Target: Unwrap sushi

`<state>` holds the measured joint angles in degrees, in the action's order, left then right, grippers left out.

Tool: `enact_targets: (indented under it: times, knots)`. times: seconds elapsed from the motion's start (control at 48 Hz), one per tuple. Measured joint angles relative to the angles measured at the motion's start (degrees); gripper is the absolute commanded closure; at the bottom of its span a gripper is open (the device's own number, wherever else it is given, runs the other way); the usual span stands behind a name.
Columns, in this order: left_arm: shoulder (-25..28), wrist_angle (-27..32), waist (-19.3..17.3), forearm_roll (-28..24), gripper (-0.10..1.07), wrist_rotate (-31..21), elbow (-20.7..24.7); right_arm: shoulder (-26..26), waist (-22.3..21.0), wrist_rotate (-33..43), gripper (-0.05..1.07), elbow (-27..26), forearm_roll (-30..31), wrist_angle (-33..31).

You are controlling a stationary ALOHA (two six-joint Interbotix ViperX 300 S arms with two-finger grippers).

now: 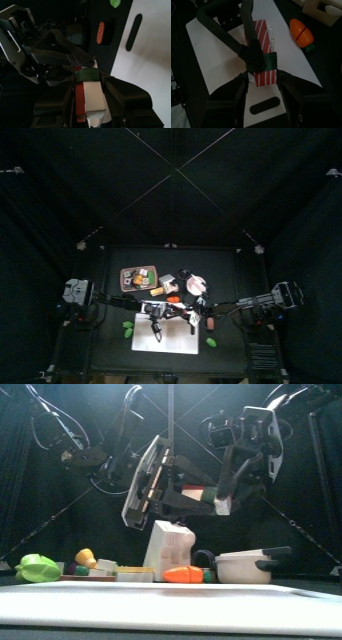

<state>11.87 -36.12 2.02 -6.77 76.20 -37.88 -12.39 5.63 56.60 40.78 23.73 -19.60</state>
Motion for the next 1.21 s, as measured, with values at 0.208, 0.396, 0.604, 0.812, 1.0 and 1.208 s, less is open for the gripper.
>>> enact_targets:
  times: [0.208,0.396,0.604,0.812,1.0,1.208]
  knots:
    - [-0.1,-0.3,-0.1,0.4,0.27,0.1,-0.2,0.0,0.1,0.0,0.59,0.0,-0.1,-0.6]
    - [-0.6,-0.4,-0.1,1.1,0.27,0.1,-1.0,0.0,0.1,0.0,0.59,0.0,-0.1,-1.6]
    - [-1.8,-0.7,-0.2,1.8,0.27,0.1,-2.3,-0.7,0.4,0.0,0.59,0.0,-0.3,-2.2]
    - [-2.8,-0.8,-0.3,2.5,0.27,0.1,-3.5,-1.7,1.1,0.0,0.62,0.9,-1.1,-2.3]
    - [-3.6,-0.9,-0.1,4.0,0.27,-0.1,-5.4,-3.0,1.5,-0.1,0.64,2.5,-2.3,-2.4]
    - [-4.8,-2.2,0.7,7.9,0.27,-0.1,-8.1,-5.2,2.1,0.2,0.64,4.3,-3.1,-3.2]
